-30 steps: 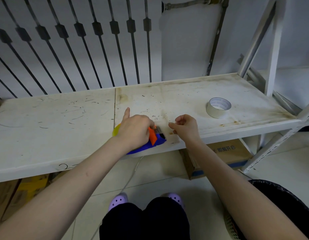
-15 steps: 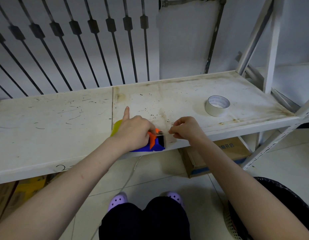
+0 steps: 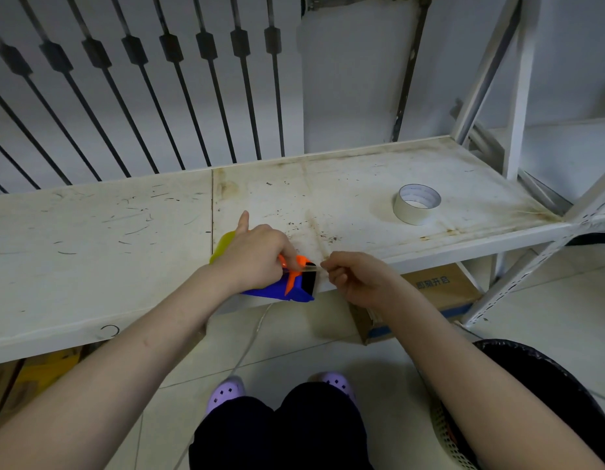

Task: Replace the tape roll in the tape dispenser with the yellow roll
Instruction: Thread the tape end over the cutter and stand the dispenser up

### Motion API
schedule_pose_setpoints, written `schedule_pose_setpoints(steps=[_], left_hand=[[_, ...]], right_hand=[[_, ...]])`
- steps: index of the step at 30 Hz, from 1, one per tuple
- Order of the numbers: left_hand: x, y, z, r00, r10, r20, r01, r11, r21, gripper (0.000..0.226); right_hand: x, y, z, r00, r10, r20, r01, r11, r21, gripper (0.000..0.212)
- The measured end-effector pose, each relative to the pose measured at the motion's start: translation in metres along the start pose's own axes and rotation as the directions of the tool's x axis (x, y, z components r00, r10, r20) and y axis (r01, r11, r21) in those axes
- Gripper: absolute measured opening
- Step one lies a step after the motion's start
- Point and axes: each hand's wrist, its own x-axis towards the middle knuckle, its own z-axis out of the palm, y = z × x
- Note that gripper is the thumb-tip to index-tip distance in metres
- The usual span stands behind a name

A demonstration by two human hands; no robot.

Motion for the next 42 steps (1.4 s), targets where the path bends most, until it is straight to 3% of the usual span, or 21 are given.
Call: schedule_pose_setpoints(steps=[5,8,11,16,22,27,32,38,40,42], left_hand=[[0.001,-0.004,-0.003,1.0,0.01,0.008,-0.009,0.998,-0.062,0.048],[0.001,-0.002,-0.003,0.999,0.031,0.024,-0.031,0.999,-0.014,0.047],[0.001,-0.001,-0.001,0.998,0.047,0.048,-0.05,0.997,0.052,0.046],[-0.001,-0.001,-0.001,0.997,0.063,0.046,-0.066,0.994,0.087,0.047],[-0.002,-0.001,0.001,0.997,0.074,0.035,-0.079,0.985,0.153,0.048],[-0.002,-0.005,0.005,0.998,0.064,0.013,-0.065,0.987,0.149,0.027],[0.0,-0.002,0.009,1.0,0.006,-0.009,-0.004,0.979,0.202,0.024],[0.003,-0.003,0.015,0.995,-0.055,-0.083,0.07,0.982,0.178,0.027],[0.005,-0.002,0.014,0.995,-0.058,-0.085,0.072,0.981,0.182,0.025],[0.007,0.0,0.014,0.995,-0.054,-0.088,0.07,0.98,0.188,0.023]], right_hand=[[-0.004,0.011,0.001,0.995,-0.063,-0.071,0.057,0.995,-0.086,0.017],[-0.001,0.018,0.0,0.994,-0.006,-0.113,-0.001,0.998,-0.056,0.014],[0.002,0.022,-0.002,0.989,-0.051,-0.141,0.042,0.997,-0.065,0.011],[0.008,0.026,-0.004,0.949,-0.276,-0.152,0.247,0.951,-0.186,0.027],[0.017,0.027,-0.008,0.946,-0.287,-0.153,0.259,0.949,-0.181,0.029],[0.023,0.035,-0.008,0.882,-0.434,-0.185,0.35,0.865,-0.359,0.025],[0.029,0.041,-0.004,0.794,-0.57,-0.213,0.44,0.779,-0.447,0.021],[0.042,0.032,0.0,0.773,-0.594,-0.222,0.35,0.692,-0.632,0.018],[0.043,0.028,0.001,0.796,-0.567,-0.215,0.299,0.675,-0.674,0.025],[0.042,0.024,0.003,0.849,-0.494,-0.185,0.283,0.722,-0.631,0.04]])
